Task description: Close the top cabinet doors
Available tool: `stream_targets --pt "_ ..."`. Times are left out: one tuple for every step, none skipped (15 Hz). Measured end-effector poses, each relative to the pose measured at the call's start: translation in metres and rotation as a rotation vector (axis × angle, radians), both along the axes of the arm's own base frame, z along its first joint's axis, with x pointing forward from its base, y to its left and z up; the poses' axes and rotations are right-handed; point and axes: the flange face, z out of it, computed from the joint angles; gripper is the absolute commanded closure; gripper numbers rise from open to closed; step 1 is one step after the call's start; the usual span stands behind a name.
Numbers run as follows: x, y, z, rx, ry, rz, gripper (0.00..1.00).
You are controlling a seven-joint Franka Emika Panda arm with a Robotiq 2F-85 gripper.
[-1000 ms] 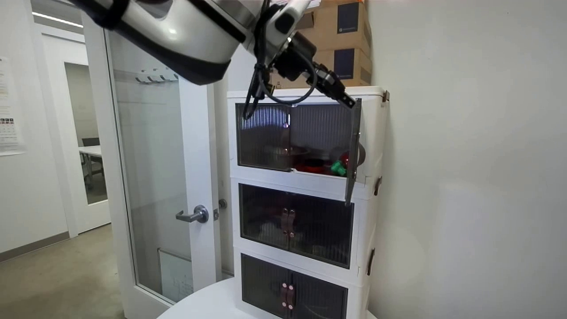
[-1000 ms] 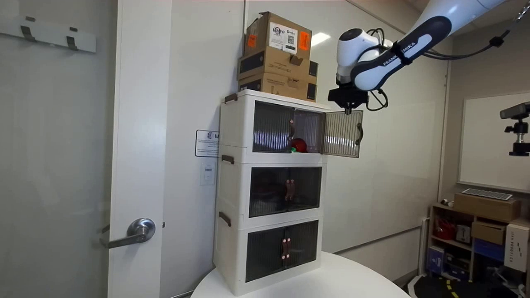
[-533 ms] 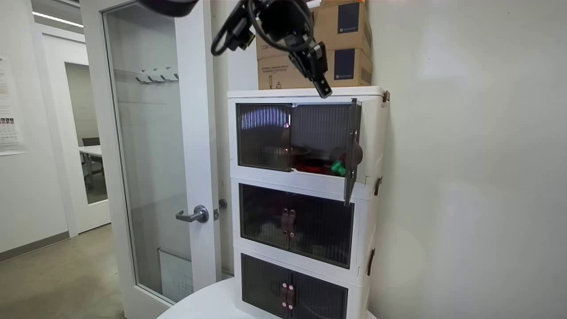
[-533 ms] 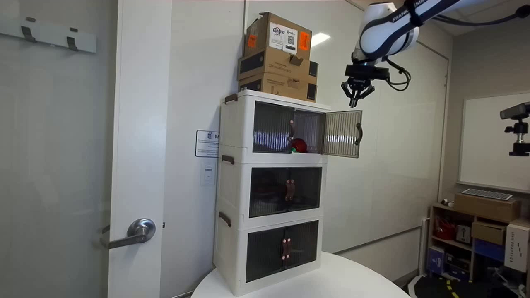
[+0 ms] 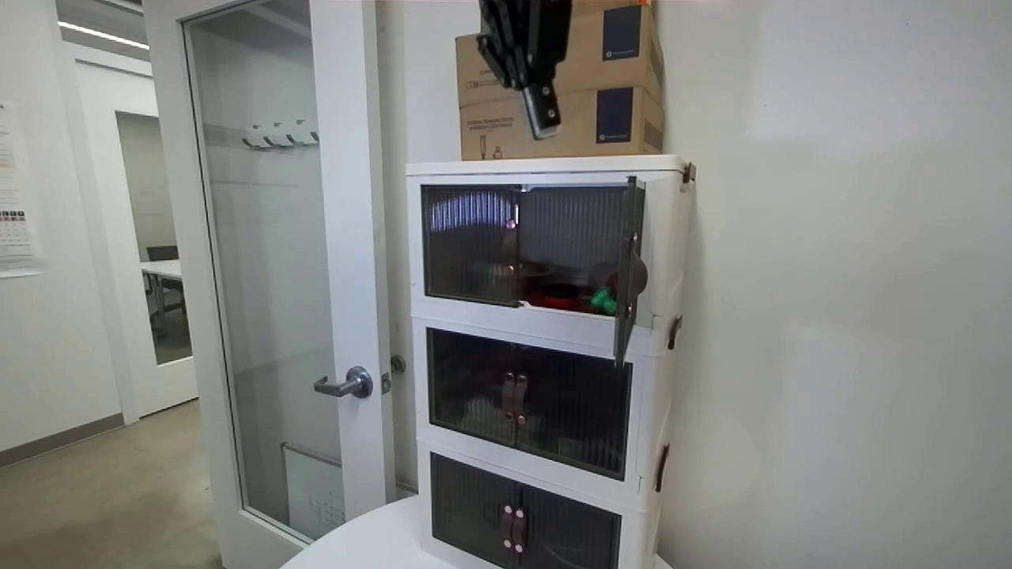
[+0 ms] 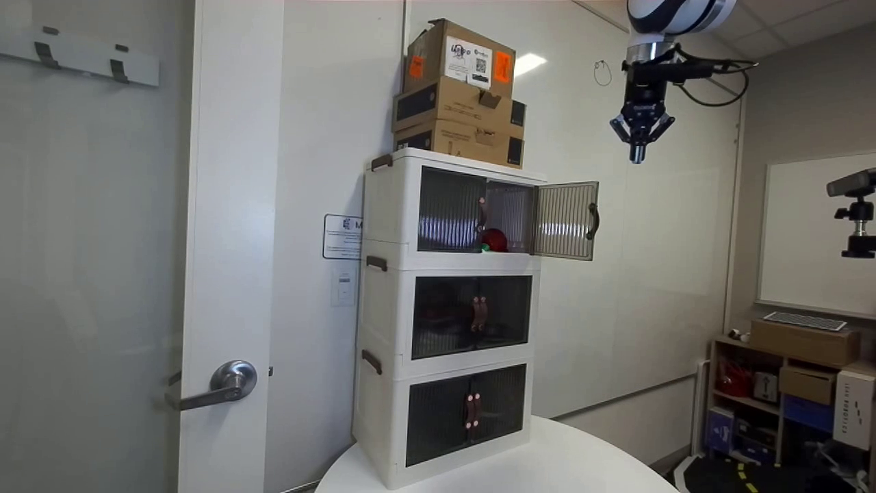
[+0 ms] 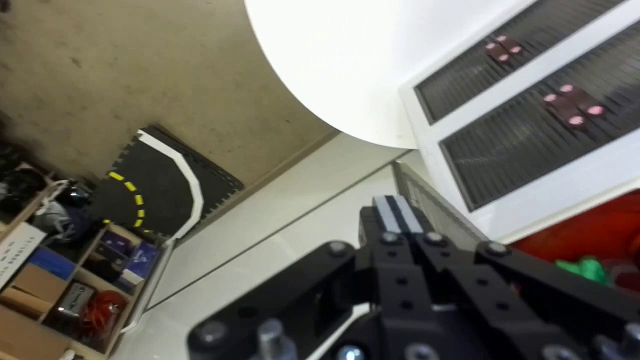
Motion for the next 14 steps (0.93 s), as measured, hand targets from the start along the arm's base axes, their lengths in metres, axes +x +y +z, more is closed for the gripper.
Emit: stream_targets --pt "-0.006 -0.008 0.000 -0.035 0.049 0.001 1.00" --pt "-0.010 -0.016 -0.001 -0.065 0.094 0.015 1.00" --pt "-0.013 -0.022 -0.003 -0.089 0.135 0.041 1.00" --pt "-0.013 -0.027 -0.004 -0.109 0.168 0.073 1.00" --pt "-0.013 -0.032 -0.007 -0.128 0.193 0.105 1.00" --pt "-0.012 -0.036 -0.009 -0.142 0.213 0.132 1.00" --pt "-0.010 -0.041 -0.012 -0.153 0.227 0.152 1.00" --pt "-0.008 -0.046 -0.014 -0.163 0.234 0.162 1.00" --pt "-0.004 -0.052 -0.016 -0.173 0.232 0.165 1.00" --pt "-0.001 -0.059 -0.019 -0.181 0.225 0.168 1.00" --pt "0.003 -0.067 -0.023 -0.190 0.215 0.166 1.00" --pt "0.006 -0.076 -0.026 -0.199 0.204 0.160 1.00" --pt "0.008 -0.087 -0.030 -0.207 0.193 0.153 1.00" --pt "0.010 -0.099 -0.034 -0.213 0.182 0.146 1.00"
